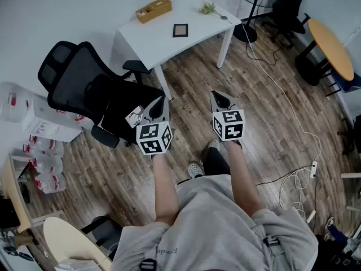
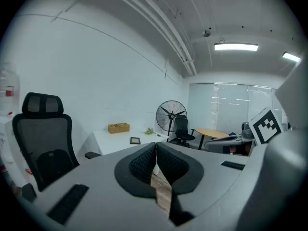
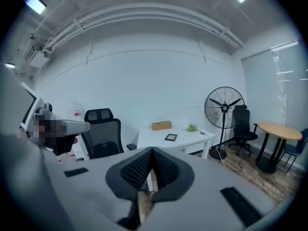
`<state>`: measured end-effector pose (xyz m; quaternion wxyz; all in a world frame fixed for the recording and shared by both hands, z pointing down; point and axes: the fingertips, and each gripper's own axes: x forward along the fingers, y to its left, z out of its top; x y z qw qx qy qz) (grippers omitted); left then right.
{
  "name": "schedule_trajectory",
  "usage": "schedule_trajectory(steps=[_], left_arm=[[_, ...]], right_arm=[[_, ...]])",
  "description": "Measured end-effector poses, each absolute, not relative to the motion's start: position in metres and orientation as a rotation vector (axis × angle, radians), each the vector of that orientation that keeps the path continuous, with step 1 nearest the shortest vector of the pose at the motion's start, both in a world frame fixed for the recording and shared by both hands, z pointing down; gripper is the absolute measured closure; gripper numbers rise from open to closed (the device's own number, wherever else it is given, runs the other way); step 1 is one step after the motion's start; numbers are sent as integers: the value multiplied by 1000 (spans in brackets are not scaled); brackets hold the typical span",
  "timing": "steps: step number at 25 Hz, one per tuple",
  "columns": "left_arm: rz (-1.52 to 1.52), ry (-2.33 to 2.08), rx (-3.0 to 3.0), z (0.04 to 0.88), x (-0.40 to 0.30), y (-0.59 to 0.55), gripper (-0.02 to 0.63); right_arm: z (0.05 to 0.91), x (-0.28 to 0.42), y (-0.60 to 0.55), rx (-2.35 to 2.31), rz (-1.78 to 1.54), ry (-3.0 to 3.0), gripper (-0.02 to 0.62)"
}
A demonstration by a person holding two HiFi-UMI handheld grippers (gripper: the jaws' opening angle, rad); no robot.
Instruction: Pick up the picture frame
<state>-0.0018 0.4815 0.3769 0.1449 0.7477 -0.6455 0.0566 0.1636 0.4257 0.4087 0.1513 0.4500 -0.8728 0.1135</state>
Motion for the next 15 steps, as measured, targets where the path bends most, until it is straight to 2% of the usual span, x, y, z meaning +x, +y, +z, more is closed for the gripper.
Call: schedule_trajectory(steps=[15], left_arm=[[110,-1866,2075,396,-32,445,578]], right_arm=[[433,167,374,1300,474,-2521,574]])
